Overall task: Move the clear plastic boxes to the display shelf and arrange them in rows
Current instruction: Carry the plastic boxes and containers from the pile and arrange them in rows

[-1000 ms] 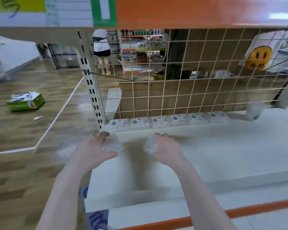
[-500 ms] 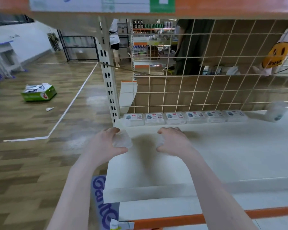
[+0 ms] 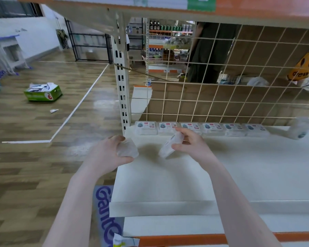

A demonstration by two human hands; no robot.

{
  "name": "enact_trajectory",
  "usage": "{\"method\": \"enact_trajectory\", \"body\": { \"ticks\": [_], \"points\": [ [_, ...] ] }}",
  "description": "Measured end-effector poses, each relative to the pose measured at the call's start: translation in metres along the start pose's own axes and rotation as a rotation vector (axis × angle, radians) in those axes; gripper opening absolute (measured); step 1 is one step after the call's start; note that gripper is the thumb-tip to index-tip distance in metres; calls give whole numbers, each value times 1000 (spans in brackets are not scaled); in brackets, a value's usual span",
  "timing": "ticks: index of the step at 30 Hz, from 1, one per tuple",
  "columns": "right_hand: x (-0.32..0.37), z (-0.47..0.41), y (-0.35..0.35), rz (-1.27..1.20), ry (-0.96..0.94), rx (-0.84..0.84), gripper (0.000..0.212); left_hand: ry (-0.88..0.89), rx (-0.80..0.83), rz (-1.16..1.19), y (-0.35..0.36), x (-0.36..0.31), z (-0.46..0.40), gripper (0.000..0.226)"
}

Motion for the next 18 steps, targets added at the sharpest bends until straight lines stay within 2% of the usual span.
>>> {"method": "enact_trajectory", "body": {
  "ticks": [5,10,15,18],
  "points": [
    [-20,1,-18,328,51,29,67,-30,4,8,1,0,-2,68],
    [-30,-6,-13,409,53,43,76,-46,48,2,6,-4,-1,70],
    [-16,-5,-1,792,14,42,85,-68,60,29,7,-2,0,72],
    [-7,4,8,969,-1,106,76,-92,61,63,6,3,1,72]
  ]
}}
Point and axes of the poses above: each hand's wrist, its own z-axis away from the middle knuckle, its own y-axis out of the palm, x = y × z, the point moved 2 cm from there along -z, towards the middle knuckle, and after that the axes turned 1 degree about x, right-handed, at the moved point
